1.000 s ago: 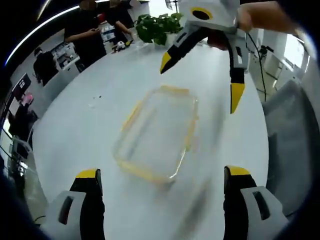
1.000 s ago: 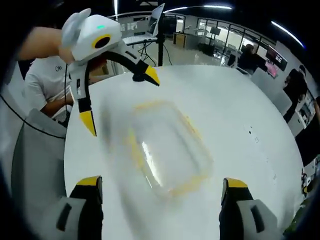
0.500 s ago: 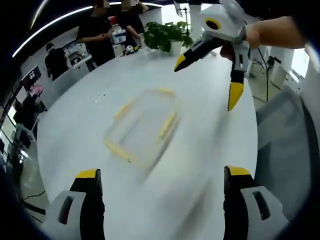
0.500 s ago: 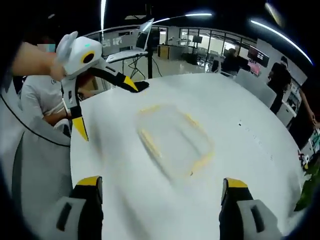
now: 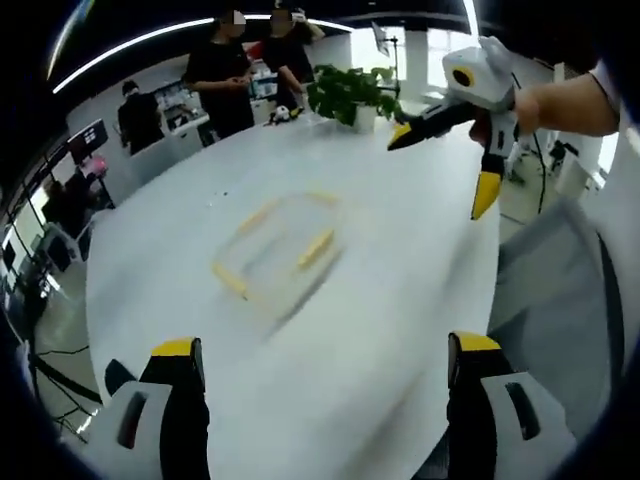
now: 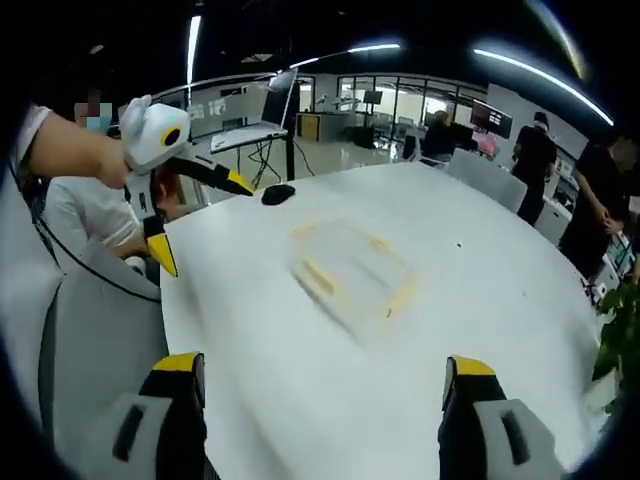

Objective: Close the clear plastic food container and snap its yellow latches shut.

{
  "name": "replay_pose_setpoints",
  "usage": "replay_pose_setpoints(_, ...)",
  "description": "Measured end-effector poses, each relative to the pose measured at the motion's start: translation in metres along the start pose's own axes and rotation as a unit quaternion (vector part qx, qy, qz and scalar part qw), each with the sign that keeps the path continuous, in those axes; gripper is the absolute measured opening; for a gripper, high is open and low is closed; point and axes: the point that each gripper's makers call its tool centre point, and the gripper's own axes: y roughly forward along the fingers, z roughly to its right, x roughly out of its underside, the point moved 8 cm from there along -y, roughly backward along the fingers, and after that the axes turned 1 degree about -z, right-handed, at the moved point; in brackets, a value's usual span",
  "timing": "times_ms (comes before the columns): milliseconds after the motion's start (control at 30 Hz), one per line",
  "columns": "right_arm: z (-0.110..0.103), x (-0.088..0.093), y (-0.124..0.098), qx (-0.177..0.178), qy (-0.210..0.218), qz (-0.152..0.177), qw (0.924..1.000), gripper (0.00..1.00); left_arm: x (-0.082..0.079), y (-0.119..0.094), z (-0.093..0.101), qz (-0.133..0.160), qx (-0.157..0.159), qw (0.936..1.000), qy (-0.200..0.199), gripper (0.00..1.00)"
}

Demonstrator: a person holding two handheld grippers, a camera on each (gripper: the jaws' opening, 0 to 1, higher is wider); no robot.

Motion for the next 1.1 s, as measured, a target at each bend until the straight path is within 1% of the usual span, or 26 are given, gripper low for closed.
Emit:
replay_pose_setpoints(33, -0.003, 0.003, -0.004, 0.004, 0.008, 0.007, 0.9999, 0.99, 0.002, -0.002, 0.003, 0.002, -0.001, 1.0000, -0.002, 0.99)
replay_pose_setpoints(133, -0.014, 0.015, -0.013, 0.001, 0.020, 0.017, 0.9997, 0.99, 0.008, -0.010, 0.012, 0.008, 0.002, 0.9999, -0.011, 0.99)
replay_pose_setpoints(233, -0.022, 0.026, -0.022, 0.017, 0.021, 0.017, 0.9995, 0.99, 0.012, -0.018, 0.017, 0.017, -0.007, 0.9996, -0.021, 0.99)
replay_pose_setpoints(300, -0.028, 0.030, -0.028, 0.020, 0.022, 0.022, 0.9993, 0.99, 0.015, -0.024, 0.023, 0.035, -0.014, 0.9983, -0.044, 0.99)
replay_pose_setpoints(333, -0.031, 0.032, -0.030, 0.020, 0.028, 0.025, 0.9991, 0.99, 0.017, -0.027, 0.026, 0.037, -0.016, 0.9980, -0.049, 0.99)
replay_pose_setpoints(433, -0.038, 0.036, -0.036, 0.018, 0.040, 0.032, 0.9985, 0.99, 0.024, -0.037, 0.039, 0.036, -0.017, 0.9979, -0.050, 0.99)
replay_pose_setpoints(467, -0.040, 0.037, -0.038, 0.017, 0.043, 0.033, 0.9984, 0.99, 0.025, -0.040, 0.041, 0.036, -0.018, 0.9977, -0.055, 0.99)
replay_pose_setpoints(500, -0.043, 0.038, -0.040, 0.016, 0.045, 0.034, 0.9983, 0.99, 0.027, -0.043, 0.043, 0.041, -0.019, 0.9968, -0.066, 0.99)
replay_pose_setpoints(567, -0.047, 0.039, -0.044, 0.021, 0.041, 0.035, 0.9983, 0.99, 0.030, -0.049, 0.049, 0.044, -0.020, 0.9964, -0.070, 0.98)
replay_pose_setpoints(700, -0.053, 0.040, -0.053, 0.023, 0.048, 0.045, 0.9976, 0.99, 0.036, -0.055, 0.059, 0.044, -0.026, 0.9965, -0.066, 0.97)
replay_pose_setpoints(833, -0.061, 0.045, -0.062, 0.027, 0.063, 0.061, 0.9958, 0.99, 0.045, -0.061, 0.071, 0.052, -0.028, 0.9945, -0.086, 0.96)
replay_pose_setpoints(867, -0.065, 0.047, -0.065, 0.025, 0.064, 0.067, 0.9954, 0.99, 0.047, -0.064, 0.072, 0.059, -0.030, 0.9932, -0.096, 0.95)
replay_pose_setpoints(933, -0.070, 0.051, -0.069, 0.023, 0.053, 0.072, 0.9957, 0.99, 0.052, -0.067, 0.073, 0.057, -0.037, 0.9930, -0.097, 0.94)
replay_pose_setpoints(1000, -0.075, 0.058, -0.072, 0.023, 0.047, 0.068, 0.9963, 0.99, 0.056, -0.071, 0.075, 0.054, -0.045, 0.9933, -0.091, 0.95)
replay_pose_setpoints(1067, -0.079, 0.064, -0.074, 0.021, 0.049, 0.066, 0.9964, 0.99, 0.060, -0.075, 0.078, 0.054, -0.047, 0.9930, -0.094, 0.96)
replay_pose_setpoints(1100, -0.081, 0.069, -0.075, 0.019, 0.052, 0.066, 0.9963, 0.99, 0.061, -0.076, 0.079, 0.059, -0.047, 0.9912, -0.108, 0.96)
